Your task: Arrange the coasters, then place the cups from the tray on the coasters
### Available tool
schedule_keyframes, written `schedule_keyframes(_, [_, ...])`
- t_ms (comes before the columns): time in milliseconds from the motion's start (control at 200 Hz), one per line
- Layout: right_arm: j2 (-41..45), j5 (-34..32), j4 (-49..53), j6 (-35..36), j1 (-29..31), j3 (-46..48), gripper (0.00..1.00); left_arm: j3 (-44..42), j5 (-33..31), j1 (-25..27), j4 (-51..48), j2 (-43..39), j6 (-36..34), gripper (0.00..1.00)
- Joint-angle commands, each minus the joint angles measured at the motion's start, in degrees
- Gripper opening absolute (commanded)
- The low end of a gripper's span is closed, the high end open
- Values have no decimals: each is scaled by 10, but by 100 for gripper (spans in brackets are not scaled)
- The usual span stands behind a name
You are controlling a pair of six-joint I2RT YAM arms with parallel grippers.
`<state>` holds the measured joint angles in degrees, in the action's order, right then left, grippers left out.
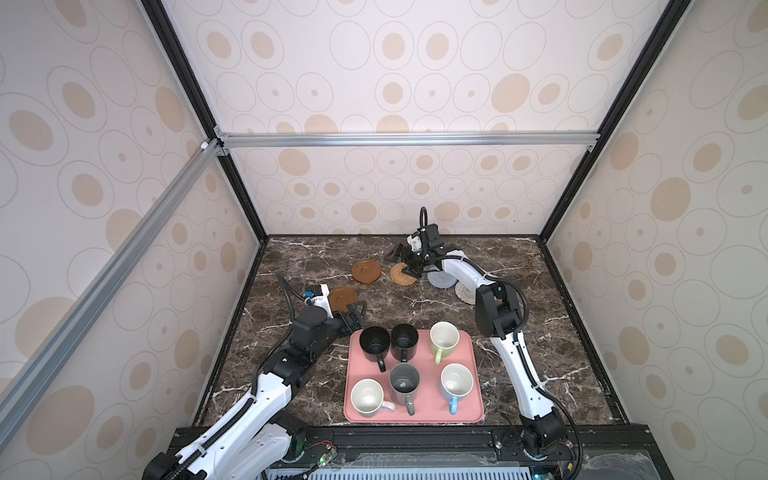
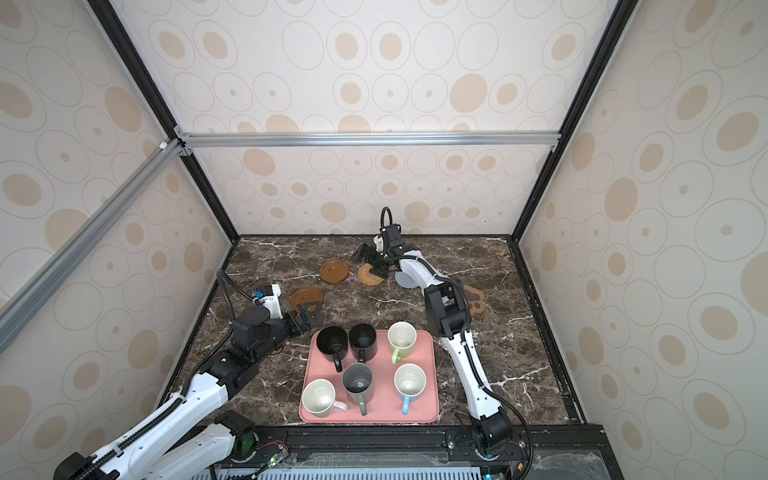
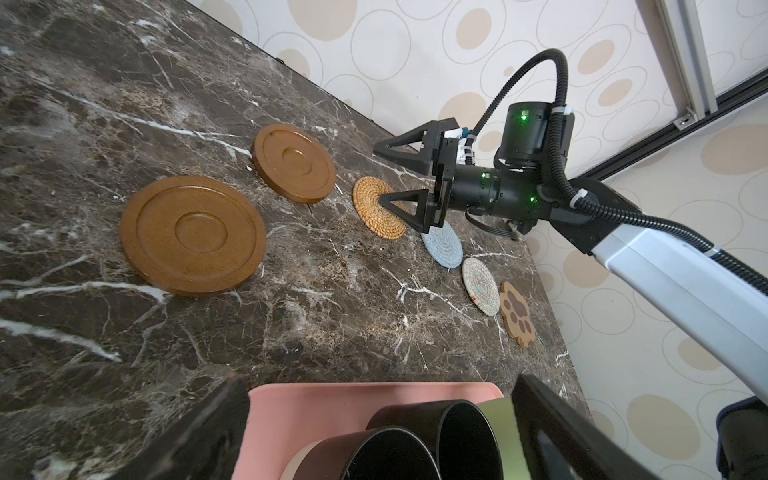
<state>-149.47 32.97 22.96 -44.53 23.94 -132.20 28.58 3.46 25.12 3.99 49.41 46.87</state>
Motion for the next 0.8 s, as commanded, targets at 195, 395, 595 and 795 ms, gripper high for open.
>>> schedule_keyframes(195, [71,-2,20,19,2,-22,100,-3,-5,-3,-4,-12,13,100])
schedule_keyframes(395, [133,-47,104,98,-6,23,100,-1,-3,-3,-12,-19,13,100])
schedule_keyframes(595, [224,-131,175,184,-24,141,100,-9,-6,-3,-14,-26,17,100])
schedule_keyframes(795, [285,-179,203,229,-46,244,100,-12,-1,-3,-5,-16,21,100])
